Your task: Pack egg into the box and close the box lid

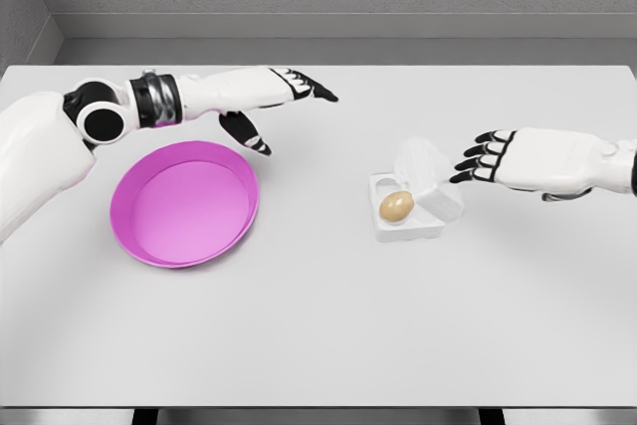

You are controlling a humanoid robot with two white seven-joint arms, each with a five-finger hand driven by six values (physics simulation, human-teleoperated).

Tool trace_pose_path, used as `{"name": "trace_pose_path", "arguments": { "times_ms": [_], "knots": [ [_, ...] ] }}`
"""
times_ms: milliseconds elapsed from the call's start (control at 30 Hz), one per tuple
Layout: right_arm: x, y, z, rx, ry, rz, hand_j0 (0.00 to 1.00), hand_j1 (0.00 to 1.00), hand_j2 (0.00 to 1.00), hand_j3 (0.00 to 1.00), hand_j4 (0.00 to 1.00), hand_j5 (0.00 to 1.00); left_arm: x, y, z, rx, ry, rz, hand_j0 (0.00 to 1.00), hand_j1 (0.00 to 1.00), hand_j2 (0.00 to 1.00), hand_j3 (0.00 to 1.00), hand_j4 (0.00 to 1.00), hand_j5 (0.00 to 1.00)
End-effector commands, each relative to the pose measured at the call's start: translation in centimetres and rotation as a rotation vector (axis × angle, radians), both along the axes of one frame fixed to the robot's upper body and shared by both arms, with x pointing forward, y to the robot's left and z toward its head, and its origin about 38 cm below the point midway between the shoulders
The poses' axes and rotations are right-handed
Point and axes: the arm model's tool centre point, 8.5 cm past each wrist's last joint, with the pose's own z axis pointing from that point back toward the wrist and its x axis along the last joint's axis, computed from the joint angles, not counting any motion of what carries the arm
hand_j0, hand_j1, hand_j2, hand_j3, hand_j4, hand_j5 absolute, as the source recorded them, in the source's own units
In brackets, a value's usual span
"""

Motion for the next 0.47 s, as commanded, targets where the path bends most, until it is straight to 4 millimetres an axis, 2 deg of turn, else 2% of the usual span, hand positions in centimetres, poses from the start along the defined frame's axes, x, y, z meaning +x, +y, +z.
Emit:
{"name": "trace_pose_path", "arguments": {
  "times_ms": [0,133,300,433],
  "knots": [
    [-0.1,0.7,0.1,0.025,0.004,0.015,1.00,1.00,1.00,1.00,1.00,1.00,0.1,0.0,0.2,-0.011,0.001,0.004,1.00,1.00,1.00,1.00,1.00,1.00],
    [-0.2,1.0,0.1,0.035,0.007,0.023,1.00,1.00,1.00,1.00,1.00,1.00,0.0,-0.1,0.1,-0.013,0.003,0.002,1.00,1.00,1.00,1.00,1.00,1.00],
    [1.7,-2.9,-0.2,0.090,0.051,-0.115,1.00,1.00,1.00,1.00,1.00,1.00,0.0,0.0,0.0,-0.013,0.003,0.005,1.00,1.00,1.00,1.00,1.00,1.00],
    [1.9,-3.5,-0.4,0.105,0.066,-0.136,1.00,1.00,1.00,1.00,1.00,1.00,0.0,0.1,0.0,-0.014,0.003,0.007,1.00,1.00,1.00,1.00,1.00,1.00]
  ]
}}
